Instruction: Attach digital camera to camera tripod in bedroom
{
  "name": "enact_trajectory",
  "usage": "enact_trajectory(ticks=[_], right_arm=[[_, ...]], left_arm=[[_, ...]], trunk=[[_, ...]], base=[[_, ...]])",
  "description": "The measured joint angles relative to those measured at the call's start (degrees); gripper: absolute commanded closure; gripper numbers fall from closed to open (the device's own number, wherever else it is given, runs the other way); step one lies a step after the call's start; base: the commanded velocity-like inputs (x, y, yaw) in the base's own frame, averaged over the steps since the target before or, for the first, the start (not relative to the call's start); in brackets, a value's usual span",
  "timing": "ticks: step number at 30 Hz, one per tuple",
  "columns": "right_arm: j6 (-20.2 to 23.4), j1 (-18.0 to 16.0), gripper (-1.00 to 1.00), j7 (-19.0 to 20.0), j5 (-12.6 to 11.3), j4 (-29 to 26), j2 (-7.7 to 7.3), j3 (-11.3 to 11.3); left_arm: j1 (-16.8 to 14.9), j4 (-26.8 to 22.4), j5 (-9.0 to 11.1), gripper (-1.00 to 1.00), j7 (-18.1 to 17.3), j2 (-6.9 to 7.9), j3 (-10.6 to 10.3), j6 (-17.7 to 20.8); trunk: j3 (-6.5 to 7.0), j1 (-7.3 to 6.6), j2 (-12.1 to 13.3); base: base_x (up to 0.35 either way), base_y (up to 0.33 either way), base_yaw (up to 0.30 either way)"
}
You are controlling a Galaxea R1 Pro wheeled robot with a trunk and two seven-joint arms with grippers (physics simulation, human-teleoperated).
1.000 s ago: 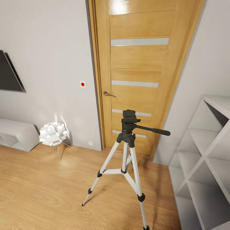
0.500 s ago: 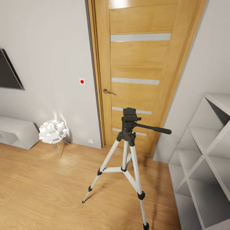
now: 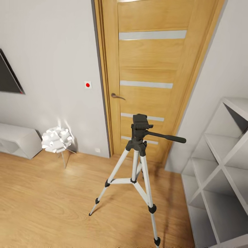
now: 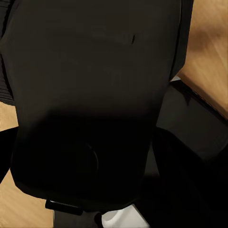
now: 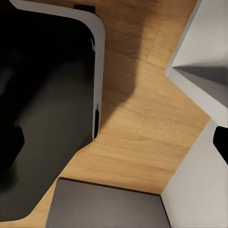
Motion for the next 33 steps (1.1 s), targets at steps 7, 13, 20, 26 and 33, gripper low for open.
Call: enact_trajectory(ticks=[7, 13, 20, 26, 33], right_arm=[[-0.10, 0.00, -1.00, 0.00, 0.23, -0.07, -0.11, -0.01], [-0.52, 0.00, -1.00, 0.00, 0.50, -0.27, -0.18, 0.02], [-0.71, -0.01, -1.00, 0.05, 0.66, -0.36, -0.14, 0.12], [-0.71, -0.01, -1.00, -0.12, 0.65, -0.63, -0.06, 0.10], [-0.56, -0.05, -1.00, 0.34, 0.80, -1.12, -0.17, -0.07]], left_arm=[[0.00, -0.05, 0.00, 1.00, -0.02, 0.00, -0.01, 0.00], [0.00, -0.03, 0.00, 1.00, -0.02, 0.00, -0.01, 0.00], [0.00, -0.03, 0.00, 1.00, -0.08, 0.00, -0.02, 0.00], [0.00, -0.04, 0.00, 1.00, -0.08, 0.00, -0.02, 0.00], [0.00, -0.03, -0.04, 1.00, -0.09, -0.04, -0.02, 0.00]], trunk=[[-0.40, 0.00, 0.00], [-0.46, 0.00, -0.01], [-0.48, 0.00, -0.01], [-0.48, 0.00, -0.01], [-0.48, 0.00, -0.01]], base=[[0.000, 0.000, 0.000], [0.000, 0.000, 0.000], [0.000, 0.000, 0.000], [0.000, 0.000, 0.000], [0.000, 0.000, 0.000]])
